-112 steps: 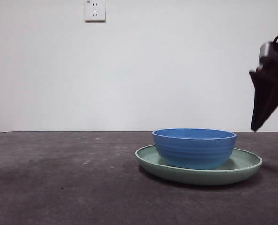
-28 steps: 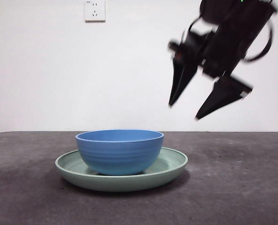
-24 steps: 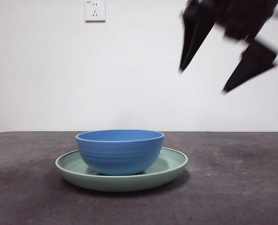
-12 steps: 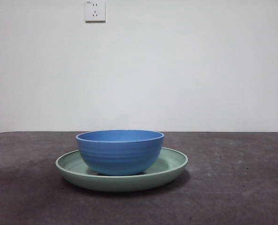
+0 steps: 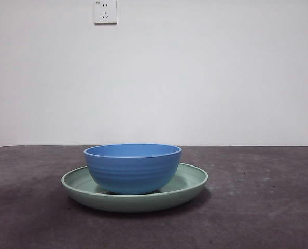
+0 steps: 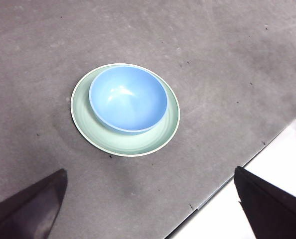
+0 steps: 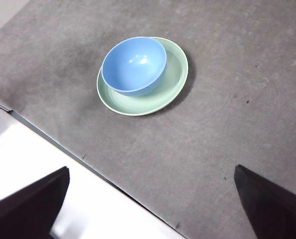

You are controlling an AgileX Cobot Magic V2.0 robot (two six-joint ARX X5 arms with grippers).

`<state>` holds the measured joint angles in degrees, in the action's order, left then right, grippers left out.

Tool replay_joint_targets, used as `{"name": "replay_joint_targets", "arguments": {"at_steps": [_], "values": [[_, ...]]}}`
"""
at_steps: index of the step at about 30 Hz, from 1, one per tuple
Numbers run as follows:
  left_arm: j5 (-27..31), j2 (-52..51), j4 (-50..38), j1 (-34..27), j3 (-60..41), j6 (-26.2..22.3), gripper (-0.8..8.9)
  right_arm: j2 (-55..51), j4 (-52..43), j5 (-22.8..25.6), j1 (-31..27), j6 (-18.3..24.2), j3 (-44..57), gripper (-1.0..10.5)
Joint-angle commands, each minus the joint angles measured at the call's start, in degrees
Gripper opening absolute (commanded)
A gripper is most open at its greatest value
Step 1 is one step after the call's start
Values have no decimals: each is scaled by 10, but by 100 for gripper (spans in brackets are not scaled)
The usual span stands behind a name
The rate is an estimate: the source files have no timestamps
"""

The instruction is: Pick up the blue bowl, put it on the green plate, put it on desk

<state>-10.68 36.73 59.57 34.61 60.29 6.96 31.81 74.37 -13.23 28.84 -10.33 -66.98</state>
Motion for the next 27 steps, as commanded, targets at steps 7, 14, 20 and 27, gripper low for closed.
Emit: {"name": "replay_joint_targets", "arguments": {"at_steps": [7,14,20,27], "values": [[-3,3,-9,3,5,-12,-10,3,-3,2,3,3,-11,-5],[-3,3,-9,3,5,-12,27,3,-9,2,3,3,-11,18],[-3,3,-9,3,5,-12,27,3,-11,2,3,3,-11,18],[-3,3,-7,3,4,-12,27,3,-11,2,3,3,-11,18]]}}
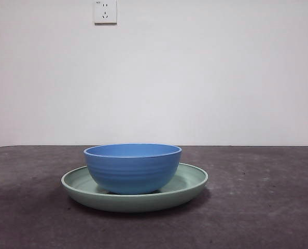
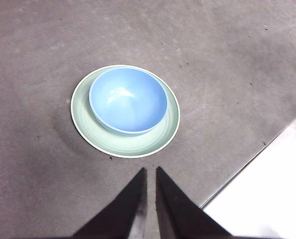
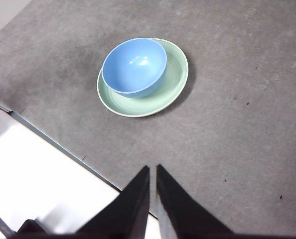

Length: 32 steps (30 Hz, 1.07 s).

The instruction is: Pick up the blue bowl, put it on the green plate, put it on desk

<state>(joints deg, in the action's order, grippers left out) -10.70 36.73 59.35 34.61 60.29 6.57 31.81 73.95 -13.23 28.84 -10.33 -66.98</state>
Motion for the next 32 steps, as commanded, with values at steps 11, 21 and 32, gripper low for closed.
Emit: {"name": "replay_joint_targets", "arguments": {"at_steps": [11,21,32], "values": [[-5,-82,-137,-152,-123,-10,27,3,-7,2,3,3,-11,18],[-2,-239,-451,-287,-418,-43,27,3,-6,2,3,3,-11,18],[57,-339,-489,-340,-555,-42,27,3,-7,2,3,3,-11,18]]}}
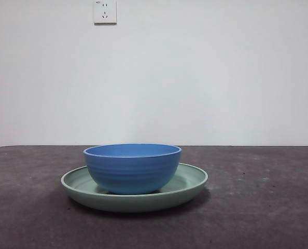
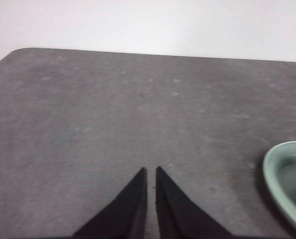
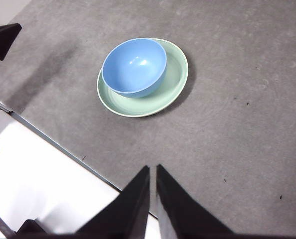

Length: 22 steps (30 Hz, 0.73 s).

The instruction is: Pick up the blue bowl, put it on the green plate, put it on desk

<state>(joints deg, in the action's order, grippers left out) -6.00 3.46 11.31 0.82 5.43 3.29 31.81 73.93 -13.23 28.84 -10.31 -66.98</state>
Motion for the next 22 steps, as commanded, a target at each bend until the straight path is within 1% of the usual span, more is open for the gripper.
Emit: {"name": "replay_joint_targets", "arguments": {"at_steps": [1,8,13,22], "values": [[16,-10,-9,-3,-11,-9,27,3,-6,2,3,3,-11,18],[33,-33,-6,-5,-48,-9,27,3,-6,2,3,3,-11,18],[52,-33,-5,-5,-48,-12,27,3,-6,2,3,3,-11,18],[55,-33,-5,-7,-48,-16,27,3,-6,2,3,3,-11,18]]}}
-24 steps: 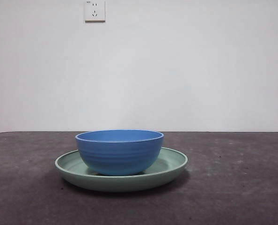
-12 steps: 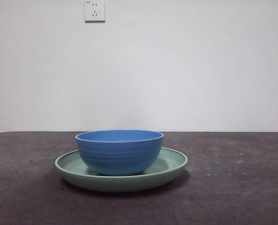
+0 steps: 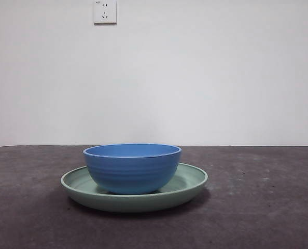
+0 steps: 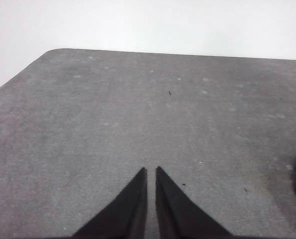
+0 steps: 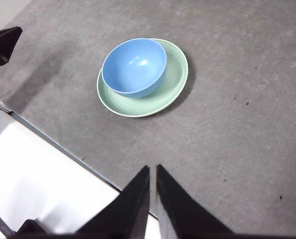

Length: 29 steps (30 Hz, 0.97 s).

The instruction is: Pick up the blue bowl, put it on the green plate, put it on desk

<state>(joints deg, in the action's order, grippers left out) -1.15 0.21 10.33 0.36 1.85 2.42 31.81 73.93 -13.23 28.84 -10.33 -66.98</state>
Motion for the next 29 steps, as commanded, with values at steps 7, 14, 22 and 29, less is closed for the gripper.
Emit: {"name": "replay_joint_targets", "arguments": {"at_steps": [7,14,22,29], "values": [[6,0,5,-3,-12,-7,27,3,-6,2,3,3,-11,18],[6,0,5,-3,-12,-7,27,3,-6,2,3,3,-11,18],[6,0,5,-3,-12,-7,27,3,-6,2,3,3,-11,18],[6,0,5,-3,-12,-7,27,-10,-24,-3,-62,80,7,18]]}}
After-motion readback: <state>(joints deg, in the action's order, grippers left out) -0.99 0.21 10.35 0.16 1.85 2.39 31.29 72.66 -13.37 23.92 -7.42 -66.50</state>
